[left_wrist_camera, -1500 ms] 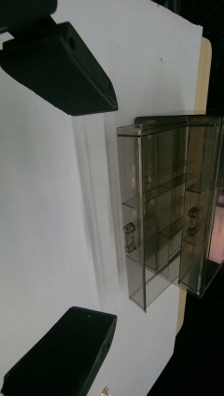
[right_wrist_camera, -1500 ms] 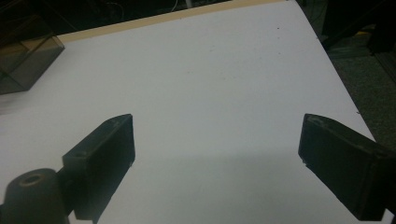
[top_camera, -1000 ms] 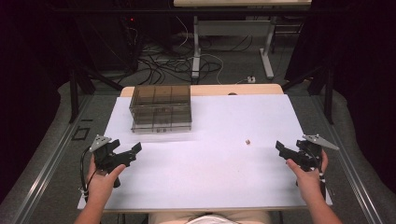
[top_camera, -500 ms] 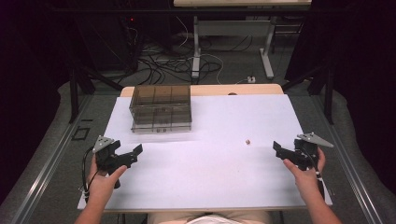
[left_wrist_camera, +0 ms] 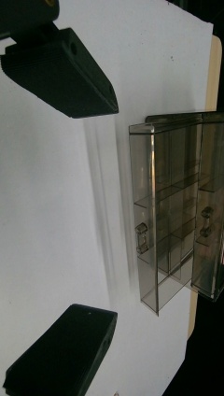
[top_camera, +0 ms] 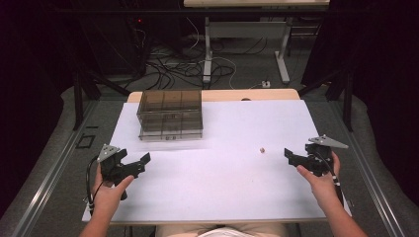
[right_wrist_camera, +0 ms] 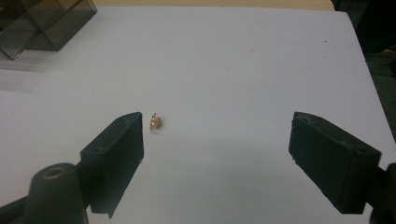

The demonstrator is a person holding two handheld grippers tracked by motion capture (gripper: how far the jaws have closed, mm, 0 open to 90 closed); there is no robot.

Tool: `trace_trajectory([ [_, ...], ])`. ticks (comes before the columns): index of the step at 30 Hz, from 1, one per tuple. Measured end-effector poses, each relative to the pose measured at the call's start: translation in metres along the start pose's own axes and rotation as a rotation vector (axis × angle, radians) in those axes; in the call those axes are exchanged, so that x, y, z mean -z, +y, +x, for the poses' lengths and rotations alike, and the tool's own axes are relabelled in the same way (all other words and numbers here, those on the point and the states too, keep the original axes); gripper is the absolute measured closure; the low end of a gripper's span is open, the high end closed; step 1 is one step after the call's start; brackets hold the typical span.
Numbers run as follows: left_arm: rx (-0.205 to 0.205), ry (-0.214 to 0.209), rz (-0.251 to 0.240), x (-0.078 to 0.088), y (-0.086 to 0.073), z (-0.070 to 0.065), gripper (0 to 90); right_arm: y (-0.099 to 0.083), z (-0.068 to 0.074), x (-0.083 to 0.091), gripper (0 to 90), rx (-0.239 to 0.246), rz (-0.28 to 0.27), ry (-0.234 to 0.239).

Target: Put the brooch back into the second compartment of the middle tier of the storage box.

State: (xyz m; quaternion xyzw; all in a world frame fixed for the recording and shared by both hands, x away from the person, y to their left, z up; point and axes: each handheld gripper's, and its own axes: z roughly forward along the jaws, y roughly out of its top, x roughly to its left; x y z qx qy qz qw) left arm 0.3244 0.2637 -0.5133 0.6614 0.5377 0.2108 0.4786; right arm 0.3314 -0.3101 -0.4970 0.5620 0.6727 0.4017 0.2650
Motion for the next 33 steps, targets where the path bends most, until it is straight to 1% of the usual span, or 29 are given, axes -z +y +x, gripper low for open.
trace_trajectory([
  [2, 0.002, 0.0, -0.005, 0.0, 0.0, 0.0, 3.1, 0.001, 0.0, -0.001, 18.0, -0.007, 0.007, 0.0],
  [3, 0.002, 0.0, -0.004, 0.001, 0.0, 0.0, 3.1, 0.003, 0.0, -0.001, 18.3, -0.016, 0.015, 0.008],
  [4, 0.003, -0.001, -0.005, 0.001, 0.0, 0.0, 3.1, 0.006, -0.001, -0.004, 18.5, -0.027, 0.009, 0.006],
  [6, 0.002, -0.002, -0.014, 0.002, 0.001, 0.001, 3.2, 0.009, -0.002, -0.005, 18.6, -0.03, 0.024, 0.015],
  [7, 0.013, 0.0, -0.022, 0.002, 0.001, 0.001, 3.2, 0.01, -0.002, -0.006, 18.7, -0.027, 0.024, 0.012],
  [13, 0.015, 0.007, -0.038, 0.004, 0.002, 0.003, 3.2, 0.017, -0.002, -0.01, 19.6, -0.015, 0.04, 0.013],
  [15, 0.015, 0.01, -0.038, 0.005, 0.003, 0.004, 3.2, 0.019, -0.001, -0.012, 19.6, -0.008, 0.042, 0.022],
  [16, 0.018, 0.011, -0.04, 0.006, 0.003, 0.004, 3.2, 0.021, 0.0, -0.012, 19.6, -0.013, 0.054, 0.027],
  [17, 0.016, 0.014, -0.043, 0.006, 0.003, 0.005, 3.2, 0.023, 0.001, -0.014, 19.6, 0.002, 0.06, 0.028],
  [20, 0.016, 0.015, -0.037, 0.005, 0.003, 0.005, 3.2, 0.025, 0.002, -0.016, 19.8, 0.006, 0.066, 0.032],
  [22, 0.008, 0.016, -0.034, 0.005, 0.002, 0.005, 3.2, 0.029, 0.005, -0.019, 20.5, -0.001, 0.084, 0.043],
  [25, 0.007, 0.013, -0.035, 0.005, 0.002, 0.004, 3.2, 0.03, 0.006, -0.022, 21.3, 0.003, 0.092, 0.05],
  [26, 0.007, 0.012, -0.036, 0.005, 0.002, 0.004, 3.2, 0.031, 0.007, -0.023, 21.6, -0.004, 0.097, 0.051],
  [27, 0.006, 0.011, -0.035, 0.006, 0.002, 0.004, 3.2, 0.032, 0.007, -0.025, 21.7, 0.008, 0.1, 0.051],
  [30, 0.011, 0.008, -0.041, 0.006, 0.002, 0.004, 3.2, 0.036, 0.01, -0.029, 22.7, 0.007, 0.117, 0.061],
  [32, 0.012, 0.007, -0.043, 0.006, 0.002, 0.004, 3.2, 0.039, 0.011, -0.031, 23.2, 0.026, 0.116, 0.061],
  [33, 0.012, 0.007, -0.043, 0.006, 0.002, 0.004, 3.1, 0.04, 0.012, -0.032, 23.3, 0.027, 0.12, 0.064],
])
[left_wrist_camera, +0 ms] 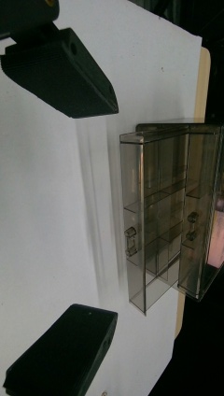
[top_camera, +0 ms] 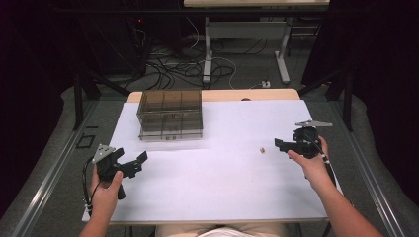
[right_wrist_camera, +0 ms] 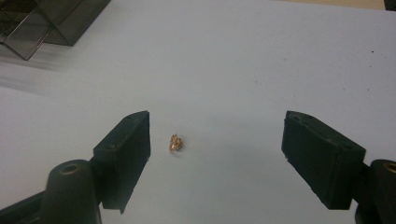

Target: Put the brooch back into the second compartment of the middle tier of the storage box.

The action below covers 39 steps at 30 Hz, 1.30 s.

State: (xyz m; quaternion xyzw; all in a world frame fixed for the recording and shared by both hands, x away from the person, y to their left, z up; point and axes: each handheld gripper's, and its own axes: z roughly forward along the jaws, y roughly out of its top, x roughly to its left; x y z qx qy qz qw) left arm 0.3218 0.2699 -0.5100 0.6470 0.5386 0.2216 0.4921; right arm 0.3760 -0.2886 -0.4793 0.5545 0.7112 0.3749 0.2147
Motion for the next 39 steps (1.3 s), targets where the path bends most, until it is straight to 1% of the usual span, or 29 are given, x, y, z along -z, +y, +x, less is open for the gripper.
trace_trajectory([
  [4, 0.002, -0.004, 0.003, 0.0, 0.0, 0.0, 3.1, 0.004, 0.003, -0.002, 24.1, 0.005, 0.008, 0.006],
  [5, 0.0, -0.005, 0.004, 0.0, 0.0, 0.0, 3.1, 0.007, 0.004, -0.004, 24.3, 0.016, 0.016, 0.007],
  [8, 0.001, -0.007, 0.002, 0.0, 0.0, -0.001, 3.1, 0.01, 0.006, -0.006, 25.9, 0.028, 0.026, 0.016],
  [13, 0.005, -0.008, 0.0, 0.0, -0.001, 0.0, 3.1, 0.016, 0.009, -0.01, 25.9, 0.038, 0.039, 0.018],
  [15, 0.006, -0.008, 0.002, 0.0, 0.0, 0.0, 3.1, 0.018, 0.011, -0.012, 25.9, 0.03, 0.044, 0.029],
  [16, 0.006, -0.009, 0.001, 0.0, 0.0, 0.0, 3.1, 0.019, 0.011, -0.012, 26.0, 0.041, 0.048, 0.027],
  [19, 0.007, -0.011, 0.002, 0.0, 0.0, 0.0, 3.1, 0.021, 0.012, -0.013, 26.0, 0.046, 0.053, 0.028],
  [20, 0.006, -0.012, 0.0, 0.0, -0.001, -0.001, 3.1, 0.022, 0.014, -0.014, 27.0, 0.039, 0.062, 0.036],
  [22, 0.006, -0.011, 0.003, 0.0, -0.001, -0.001, 3.2, 0.023, 0.014, -0.015, 27.9, 0.035, 0.063, 0.03],
  [23, 0.006, -0.011, 0.003, 0.0, -0.001, -0.001, 3.1, 0.024, 0.014, -0.016, 29.3, 0.047, 0.071, 0.038],
  [24, 0.005, -0.012, 0.004, 0.0, -0.001, -0.001, 3.2, 0.025, 0.014, -0.017, 31.9, 0.045, 0.082, 0.044],
  [25, 0.004, -0.012, 0.003, 0.0, -0.001, -0.001, 3.2, 0.026, 0.015, -0.018, 32.7, 0.041, 0.093, 0.048],
  [26, 0.004, -0.012, 0.003, 0.0, -0.001, -0.001, 3.1, 0.026, 0.014, -0.019, 33.3, 0.049, 0.093, 0.05],
  [29, 0.005, -0.013, 0.005, 0.0, -0.001, -0.001, 3.1, 0.027, 0.015, -0.021, 34.3, 0.048, 0.101, 0.046],
  [32, 0.004, -0.015, 0.007, -0.001, -0.001, -0.001, 3.2, 0.029, 0.015, -0.025, 36.0, 0.055, 0.126, 0.046],
  [34, 0.002, -0.016, 0.012, -0.001, -0.001, -0.001, 3.2, 0.03, 0.015, -0.027, 37.6, 0.053, 0.131, 0.039],
  [35, 0.002, -0.017, 0.013, -0.001, -0.001, -0.001, 3.2, 0.031, 0.014, -0.028, 38.4, 0.066, 0.128, 0.034],
  [39, -0.001, -0.019, 0.014, -0.001, -0.001, -0.001, 3.2, 0.033, 0.016, -0.031, 42.5, 0.064, 0.144, 0.034],
])
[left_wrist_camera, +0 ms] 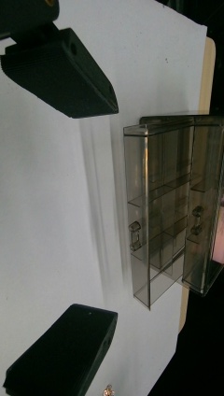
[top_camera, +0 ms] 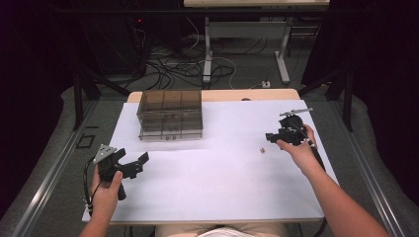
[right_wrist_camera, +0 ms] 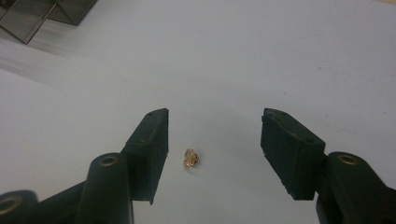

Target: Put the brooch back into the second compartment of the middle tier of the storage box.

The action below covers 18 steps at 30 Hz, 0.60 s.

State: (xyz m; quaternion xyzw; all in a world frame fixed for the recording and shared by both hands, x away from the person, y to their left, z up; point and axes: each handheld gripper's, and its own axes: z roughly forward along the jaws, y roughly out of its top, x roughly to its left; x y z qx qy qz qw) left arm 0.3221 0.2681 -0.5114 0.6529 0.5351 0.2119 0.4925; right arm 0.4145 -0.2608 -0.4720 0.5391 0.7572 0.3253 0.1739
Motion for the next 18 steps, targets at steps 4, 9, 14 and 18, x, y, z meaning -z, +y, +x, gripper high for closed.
trace_trajectory([
  [4, -0.001, -0.001, 0.002, 0.0, 0.0, 0.0, 3.2, 0.001, -0.001, -0.004, 49.2, -0.006, 0.024, 0.014],
  [9, -0.001, -0.002, 0.001, 0.0, 0.0, 0.0, 3.2, 0.002, -0.001, -0.009, 51.7, -0.009, 0.043, 0.012],
  [14, -0.001, -0.003, 0.004, 0.0, 0.0, 0.0, 3.2, 0.002, -0.004, -0.017, 54.8, -0.035, 0.073, 0.02],
  [18, -0.002, -0.003, 0.005, -0.001, 0.0, 0.0, 3.2, 0.002, -0.004, -0.021, 57.6, -0.066, 0.101, 0.031],
])
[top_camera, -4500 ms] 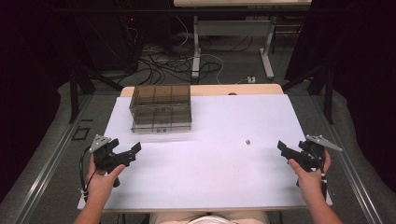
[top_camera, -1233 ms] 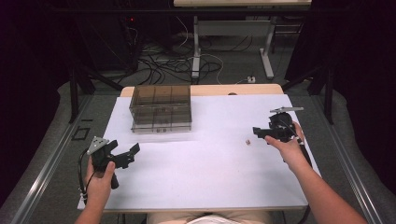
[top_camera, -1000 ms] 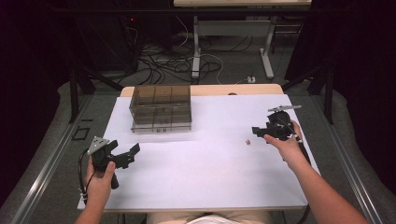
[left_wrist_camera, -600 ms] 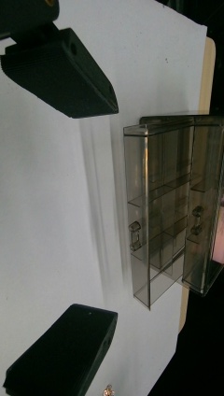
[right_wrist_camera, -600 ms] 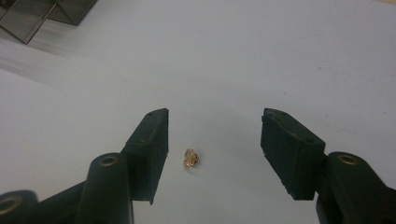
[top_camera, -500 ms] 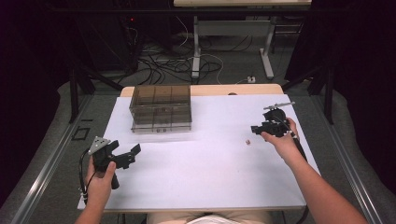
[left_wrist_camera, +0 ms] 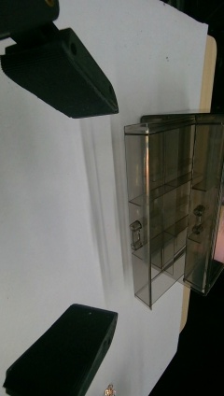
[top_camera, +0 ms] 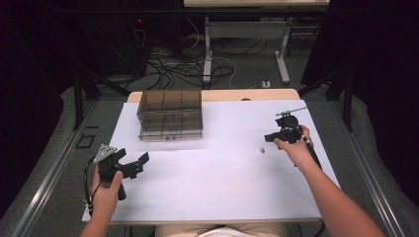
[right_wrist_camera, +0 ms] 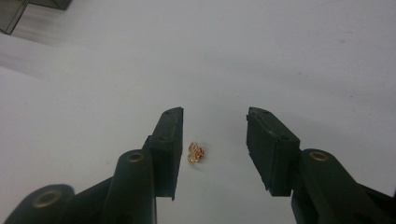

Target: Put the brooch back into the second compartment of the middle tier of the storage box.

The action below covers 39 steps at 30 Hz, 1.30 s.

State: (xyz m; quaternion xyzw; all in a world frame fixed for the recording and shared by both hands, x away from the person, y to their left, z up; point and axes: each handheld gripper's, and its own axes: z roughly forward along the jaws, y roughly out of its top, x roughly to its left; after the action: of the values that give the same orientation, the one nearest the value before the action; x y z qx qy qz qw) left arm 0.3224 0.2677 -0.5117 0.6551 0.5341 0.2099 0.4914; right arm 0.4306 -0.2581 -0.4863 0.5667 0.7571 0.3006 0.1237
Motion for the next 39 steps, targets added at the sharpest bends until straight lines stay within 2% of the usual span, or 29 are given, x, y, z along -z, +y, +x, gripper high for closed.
trace_trajectory([
  [6, 0.0, 0.001, 0.002, 0.0, 0.0, 0.0, 3.2, 0.001, 0.0, -0.009, 63.3, -0.043, 0.049, 0.02],
  [11, -0.001, 0.0, 0.001, 0.0, 0.0, 0.0, 3.2, 0.001, -0.002, -0.015, 67.8, -0.051, 0.085, 0.027],
  [14, 0.0, -0.001, 0.001, 0.0, 0.0, 0.0, 3.2, 0.001, -0.003, -0.017, 69.8, -0.071, 0.092, 0.044],
  [33, 0.001, 0.0, 0.003, 0.0, 0.0, 0.0, 3.2, 0.0, -0.004, -0.033, 75.4, -0.11, 0.126, 0.048],
  [34, 0.001, 0.0, 0.003, 0.0, 0.0, 0.0, 3.2, 0.001, -0.003, -0.034, 75.6, -0.128, 0.136, 0.057],
  [39, 0.002, 0.0, 0.003, 0.0, 0.0, 0.0, 3.2, 0.0, -0.003, -0.038, 77.1, -0.126, 0.148, 0.058],
])
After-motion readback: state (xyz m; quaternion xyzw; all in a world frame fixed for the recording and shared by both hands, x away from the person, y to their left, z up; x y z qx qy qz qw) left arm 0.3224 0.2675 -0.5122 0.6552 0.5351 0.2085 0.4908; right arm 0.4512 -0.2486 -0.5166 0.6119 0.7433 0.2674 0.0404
